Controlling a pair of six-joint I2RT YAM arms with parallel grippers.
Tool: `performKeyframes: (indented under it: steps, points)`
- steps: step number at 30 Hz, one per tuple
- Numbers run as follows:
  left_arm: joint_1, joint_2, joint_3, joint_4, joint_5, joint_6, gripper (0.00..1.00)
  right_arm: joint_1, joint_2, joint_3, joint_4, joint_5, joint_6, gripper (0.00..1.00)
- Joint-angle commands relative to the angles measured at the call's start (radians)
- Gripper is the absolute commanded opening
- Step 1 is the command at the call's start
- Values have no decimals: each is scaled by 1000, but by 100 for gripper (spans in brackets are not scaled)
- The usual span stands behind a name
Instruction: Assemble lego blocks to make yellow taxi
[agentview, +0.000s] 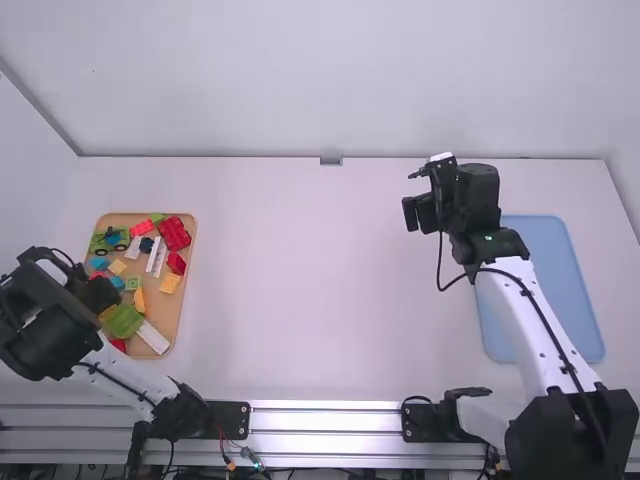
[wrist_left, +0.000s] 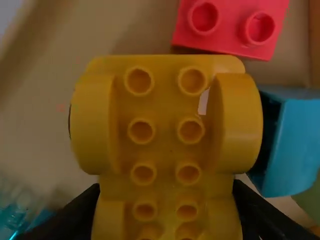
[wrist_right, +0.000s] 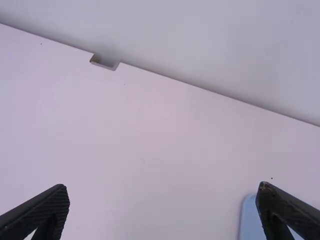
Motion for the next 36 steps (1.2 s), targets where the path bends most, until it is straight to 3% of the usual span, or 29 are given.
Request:
performKeyframes:
  steps: [1,5,8,14,16,19,22,23,25,28,32,36]
  points:
    - [-2,22,12,-26,-21,-50,53,3,6,43,0,0,0,99]
    - [-2,20,80,-113,-16,-71,41,1,6,43,-5,0,0,99]
    - [-16,1,118,-162,-11,-103,37,-9,6,43,-11,0,0,99]
    - [-117,-110,137,-180,53,-71,38,-11,6,43,-26,0,1,99]
    - [-163,-151,137,-190,92,-29,31,-13,6,43,-27,0,5,98]
    - [-290,-227,137,-202,166,54,25,-10,6,43,-27,-8,4,98]
    - [-522,-285,138,-220,234,197,33,10,5,43,-27,-7,3,99]
    - [-546,-286,138,-222,235,210,35,11,5,43,-27,-7,3,99]
    - [-700,-286,140,-244,229,297,46,10,4,43,-26,-7,3,99]
    - [-898,-271,145,-264,215,436,38,9,3,43,-26,-8,4,99]
    - [-1149,-230,164,-254,193,611,2,8,-18,43,-50,-8,31,99]
    - [-1293,-199,188,-254,114,615,2,9,-52,43,-81,-8,30,99]
